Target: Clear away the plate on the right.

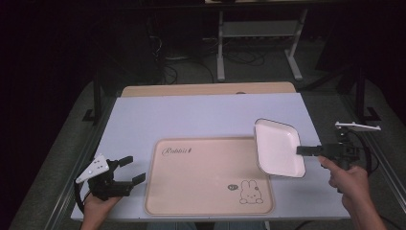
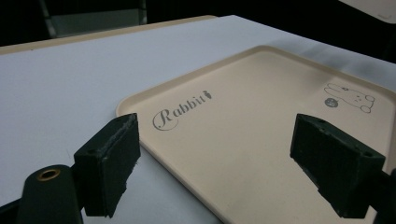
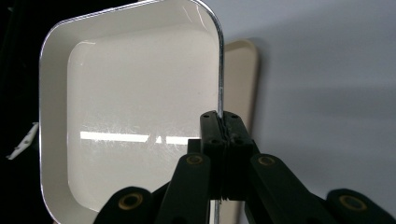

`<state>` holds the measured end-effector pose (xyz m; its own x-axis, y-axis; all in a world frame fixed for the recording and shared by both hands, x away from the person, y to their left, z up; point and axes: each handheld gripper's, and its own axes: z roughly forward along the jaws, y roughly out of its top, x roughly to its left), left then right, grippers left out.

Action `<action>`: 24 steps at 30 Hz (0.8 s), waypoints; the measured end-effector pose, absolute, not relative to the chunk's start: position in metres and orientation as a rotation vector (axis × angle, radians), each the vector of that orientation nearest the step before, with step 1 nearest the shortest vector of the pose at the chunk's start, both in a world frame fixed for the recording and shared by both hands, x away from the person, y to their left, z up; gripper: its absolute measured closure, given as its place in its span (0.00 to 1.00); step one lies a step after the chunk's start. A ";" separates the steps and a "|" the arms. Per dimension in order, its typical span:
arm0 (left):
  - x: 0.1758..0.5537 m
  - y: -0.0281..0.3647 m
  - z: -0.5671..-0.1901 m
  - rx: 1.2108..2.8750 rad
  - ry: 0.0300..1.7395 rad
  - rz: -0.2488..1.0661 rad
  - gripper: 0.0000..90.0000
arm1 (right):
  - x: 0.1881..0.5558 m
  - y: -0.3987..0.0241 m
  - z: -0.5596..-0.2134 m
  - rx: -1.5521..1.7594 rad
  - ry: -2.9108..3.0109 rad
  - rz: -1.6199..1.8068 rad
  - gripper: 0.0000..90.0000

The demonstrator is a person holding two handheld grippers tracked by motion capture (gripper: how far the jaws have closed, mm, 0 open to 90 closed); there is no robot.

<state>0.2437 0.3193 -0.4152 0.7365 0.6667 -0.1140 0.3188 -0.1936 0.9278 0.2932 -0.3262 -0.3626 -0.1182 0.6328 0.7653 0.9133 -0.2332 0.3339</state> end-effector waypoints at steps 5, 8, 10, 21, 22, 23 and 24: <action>0.244 0.320 -0.415 1.790 0.776 0.382 0.17 | 0.289 -0.305 -0.344 -1.831 -1.734 -1.299 0.98; 0.244 0.320 -0.415 1.793 0.777 0.383 0.17 | 0.288 -0.292 -0.330 -1.816 -1.749 -1.329 0.98; 0.244 0.321 -0.415 1.794 0.777 0.383 0.17 | 0.288 -0.283 -0.323 -1.787 -1.754 -1.349 0.98; 0.244 0.322 -0.416 1.786 0.782 0.379 0.17 | 0.290 -0.233 -0.337 -1.757 -1.746 -1.312 0.98; 0.244 0.322 -0.416 1.786 0.780 0.380 0.17 | 0.290 -0.233 -0.337 -1.757 -1.746 -1.312 0.98; 0.244 0.322 -0.416 1.786 0.780 0.381 0.17 | 0.291 -0.227 -0.339 -1.756 -1.734 -1.316 0.98; 0.244 0.322 -0.416 1.785 0.779 0.381 0.17 | 0.292 -0.224 -0.340 -1.754 -1.724 -1.317 0.98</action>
